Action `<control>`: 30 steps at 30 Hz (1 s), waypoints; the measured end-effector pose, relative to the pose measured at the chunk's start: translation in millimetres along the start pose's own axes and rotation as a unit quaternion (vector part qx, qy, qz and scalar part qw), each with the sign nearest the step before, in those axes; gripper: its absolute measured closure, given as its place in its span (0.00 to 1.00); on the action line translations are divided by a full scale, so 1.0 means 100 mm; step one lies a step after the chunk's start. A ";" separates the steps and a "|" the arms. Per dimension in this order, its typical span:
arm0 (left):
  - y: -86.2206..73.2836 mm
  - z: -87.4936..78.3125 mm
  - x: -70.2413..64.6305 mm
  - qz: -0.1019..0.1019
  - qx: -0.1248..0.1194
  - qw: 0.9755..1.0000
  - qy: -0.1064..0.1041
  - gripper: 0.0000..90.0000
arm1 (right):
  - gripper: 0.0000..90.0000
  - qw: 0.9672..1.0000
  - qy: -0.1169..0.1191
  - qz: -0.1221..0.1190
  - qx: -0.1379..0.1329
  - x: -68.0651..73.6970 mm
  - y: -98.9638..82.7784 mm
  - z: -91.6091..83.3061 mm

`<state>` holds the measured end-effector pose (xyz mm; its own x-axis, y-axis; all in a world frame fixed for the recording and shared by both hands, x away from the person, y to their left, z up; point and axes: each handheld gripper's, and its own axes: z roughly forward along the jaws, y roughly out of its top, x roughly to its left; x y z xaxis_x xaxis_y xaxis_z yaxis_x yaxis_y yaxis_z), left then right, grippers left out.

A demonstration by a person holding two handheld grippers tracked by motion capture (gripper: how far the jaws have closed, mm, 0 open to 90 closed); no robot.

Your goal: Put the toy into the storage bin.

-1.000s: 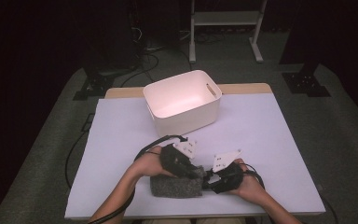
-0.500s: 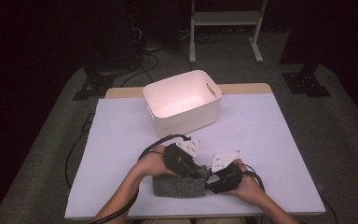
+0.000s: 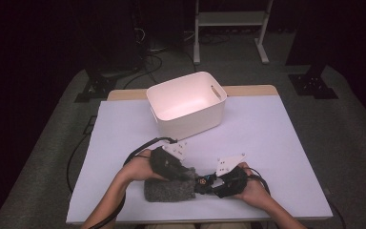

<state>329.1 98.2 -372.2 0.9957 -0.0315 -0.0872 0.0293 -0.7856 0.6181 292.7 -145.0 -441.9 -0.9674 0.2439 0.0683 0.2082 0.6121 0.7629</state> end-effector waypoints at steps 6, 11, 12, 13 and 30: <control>-0.21 -0.16 -0.02 -0.016 -0.009 1.000 0.009 0.84 | 0.63 1.000 0.002 0.001 -0.001 -0.01 0.00 0.00; -0.32 -0.26 -0.03 -0.028 -0.010 0.999 0.015 0.83 | 0.63 1.000 0.002 0.000 0.000 -0.01 0.00 0.00; -0.33 -0.27 -0.03 -0.029 -0.009 0.999 0.017 0.83 | 0.63 1.000 0.002 0.000 0.000 -0.01 0.00 0.00; -0.34 -0.28 -0.03 -0.030 -0.007 0.999 0.021 0.83 | 0.63 1.000 0.002 -0.001 0.000 -0.01 0.00 0.00; 0.00 -0.03 0.02 0.009 0.000 1.000 -0.009 0.84 | 0.63 1.000 0.007 0.001 0.003 -0.03 0.01 0.00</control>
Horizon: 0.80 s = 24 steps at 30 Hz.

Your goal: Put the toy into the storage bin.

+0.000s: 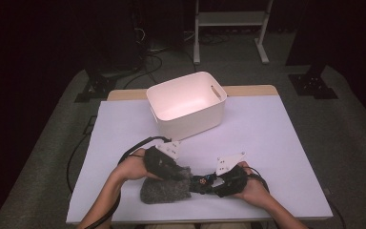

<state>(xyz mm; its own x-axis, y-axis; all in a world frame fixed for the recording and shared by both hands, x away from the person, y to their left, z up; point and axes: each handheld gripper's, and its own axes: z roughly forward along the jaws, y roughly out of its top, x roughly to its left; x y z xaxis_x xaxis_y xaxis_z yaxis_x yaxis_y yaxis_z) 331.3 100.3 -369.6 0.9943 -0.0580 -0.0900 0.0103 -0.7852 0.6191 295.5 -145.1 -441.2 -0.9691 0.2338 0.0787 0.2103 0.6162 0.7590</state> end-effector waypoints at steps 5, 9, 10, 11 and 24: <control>0.24 0.19 0.03 0.025 0.000 1.000 -0.016 0.84 | 0.63 1.000 0.003 0.000 0.002 -0.02 0.00 -0.01; 0.43 0.32 0.04 0.048 -0.001 0.999 -0.025 0.84 | 0.63 1.000 0.002 0.002 0.002 -0.03 -0.01 -0.03; 0.46 0.34 0.05 0.050 -0.002 0.998 -0.028 0.84 | 0.63 1.000 0.002 0.000 0.003 -0.03 -0.01 -0.04; 0.46 0.34 0.05 0.050 -0.002 0.998 -0.028 0.84 | 0.63 1.000 0.002 0.000 0.003 -0.03 -0.01 -0.04; 0.27 0.23 0.10 0.018 -0.003 1.000 -0.017 0.84 | 0.64 1.000 -0.004 0.009 0.013 -0.10 -0.14 -0.23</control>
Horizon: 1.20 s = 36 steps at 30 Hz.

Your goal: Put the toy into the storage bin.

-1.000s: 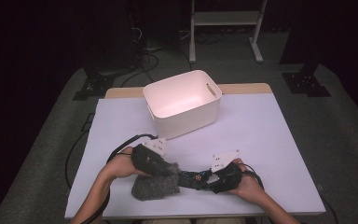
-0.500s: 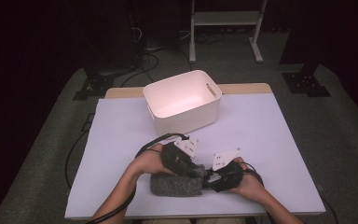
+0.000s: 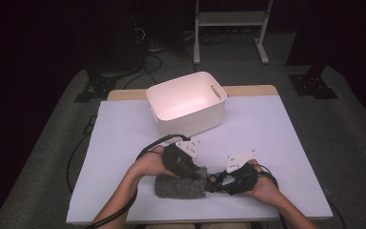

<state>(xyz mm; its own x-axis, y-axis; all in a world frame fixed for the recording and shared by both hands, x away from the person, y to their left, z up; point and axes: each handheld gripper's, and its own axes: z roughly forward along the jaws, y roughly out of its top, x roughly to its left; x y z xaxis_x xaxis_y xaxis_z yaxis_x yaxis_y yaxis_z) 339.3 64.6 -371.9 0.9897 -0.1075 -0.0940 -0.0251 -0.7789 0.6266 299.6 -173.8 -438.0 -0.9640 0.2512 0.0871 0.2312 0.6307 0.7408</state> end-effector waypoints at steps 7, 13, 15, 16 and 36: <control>-0.19 -0.12 -0.02 -0.019 -0.016 1.000 0.008 0.83 | 0.64 1.000 -0.002 0.003 0.001 -0.01 -0.06 -0.07; -0.34 -0.24 -0.05 -0.036 -0.020 0.999 0.024 0.82 | 0.63 1.000 -0.003 0.003 0.006 0.00 -0.06 -0.09; -0.42 -0.27 -0.05 -0.041 -0.024 0.998 0.028 0.82 | 0.63 1.000 -0.003 0.003 0.006 0.00 -0.06 -0.09; -0.42 -0.27 -0.05 -0.041 -0.024 0.998 0.028 0.82 | 0.63 1.000 -0.003 0.003 0.006 0.00 -0.06 -0.09; -0.46 -0.22 -0.07 -0.043 -0.039 0.998 0.020 0.82 | 0.52 0.996 -0.004 -0.036 0.077 0.08 0.56 0.21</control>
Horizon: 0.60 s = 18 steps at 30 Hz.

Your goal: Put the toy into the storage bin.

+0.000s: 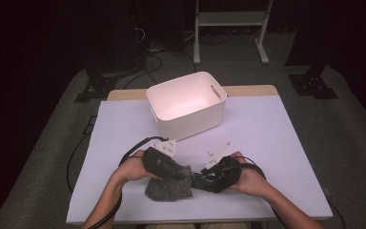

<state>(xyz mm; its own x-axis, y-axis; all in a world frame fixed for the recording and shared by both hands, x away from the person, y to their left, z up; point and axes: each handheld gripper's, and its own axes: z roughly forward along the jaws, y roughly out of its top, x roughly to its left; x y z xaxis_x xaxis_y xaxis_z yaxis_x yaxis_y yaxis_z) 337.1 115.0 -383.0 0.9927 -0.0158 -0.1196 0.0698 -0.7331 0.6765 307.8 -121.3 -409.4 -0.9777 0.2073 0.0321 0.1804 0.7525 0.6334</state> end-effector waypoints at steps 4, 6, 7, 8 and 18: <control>0.00 0.00 -0.01 0.004 -0.001 1.000 -0.001 0.82 | 0.57 1.000 -0.004 -0.004 0.023 -0.01 0.12 0.10; -0.01 -0.01 -0.02 0.002 -0.001 1.000 0.001 0.81 | 0.58 1.000 -0.004 -0.002 0.029 -0.01 0.14 0.12; -0.03 -0.03 -0.02 0.001 -0.004 1.000 0.005 0.81 | 0.61 0.999 -0.011 -0.008 0.033 -0.01 0.15 0.13; -0.04 -0.04 -0.01 -0.003 -0.006 1.000 0.005 0.81 | 0.62 0.999 -0.016 -0.011 0.033 -0.01 0.15 0.12; -0.30 -0.05 0.03 -0.032 -0.013 0.999 0.003 0.81 | 0.61 0.999 -0.011 -0.008 0.043 -0.02 0.13 0.08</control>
<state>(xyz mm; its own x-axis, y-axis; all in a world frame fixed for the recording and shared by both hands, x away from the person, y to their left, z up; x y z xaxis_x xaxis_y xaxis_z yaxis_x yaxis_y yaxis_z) 338.6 140.2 -399.7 0.9866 0.0341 -0.1594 0.1357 -0.7139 0.6869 312.7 -106.4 -407.5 -0.9781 0.2081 0.0050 0.1745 0.8068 0.5644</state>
